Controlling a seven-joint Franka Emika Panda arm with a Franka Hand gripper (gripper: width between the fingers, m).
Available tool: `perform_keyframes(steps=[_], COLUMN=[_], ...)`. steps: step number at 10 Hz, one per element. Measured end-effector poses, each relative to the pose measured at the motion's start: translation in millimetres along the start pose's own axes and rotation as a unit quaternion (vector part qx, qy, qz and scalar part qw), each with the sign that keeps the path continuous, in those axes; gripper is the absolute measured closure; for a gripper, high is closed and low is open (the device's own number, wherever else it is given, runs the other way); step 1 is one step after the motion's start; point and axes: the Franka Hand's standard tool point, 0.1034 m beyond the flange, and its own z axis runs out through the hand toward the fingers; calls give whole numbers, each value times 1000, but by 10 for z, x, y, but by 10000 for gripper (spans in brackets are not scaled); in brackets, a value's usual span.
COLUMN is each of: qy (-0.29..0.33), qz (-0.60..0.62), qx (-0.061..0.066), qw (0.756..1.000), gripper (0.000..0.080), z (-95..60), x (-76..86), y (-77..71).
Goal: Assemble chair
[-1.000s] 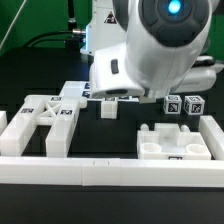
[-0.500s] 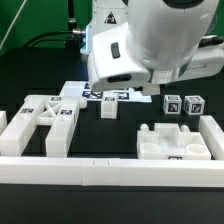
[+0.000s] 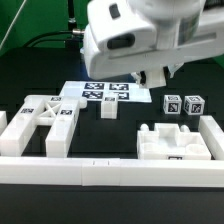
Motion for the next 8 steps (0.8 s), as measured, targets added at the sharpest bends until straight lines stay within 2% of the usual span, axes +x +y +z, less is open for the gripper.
perform_keyframes(steps=[1, 2, 3, 5, 6, 7, 8], qy=[29, 76, 95, 173, 188, 230, 263], qz=[-1, 2, 3, 6, 4, 2, 0], qx=[-5, -13, -17, -34, -37, -46, -52], qw=[1000, 997, 995, 984, 981, 972, 964], gripper=[512, 512, 512, 512, 512, 512, 512], z=[-82, -104, -86, -145, -160, -221, -220], x=[49, 116, 84, 167, 152, 245, 292], y=[-10, 22, 33, 77, 46, 20, -39])
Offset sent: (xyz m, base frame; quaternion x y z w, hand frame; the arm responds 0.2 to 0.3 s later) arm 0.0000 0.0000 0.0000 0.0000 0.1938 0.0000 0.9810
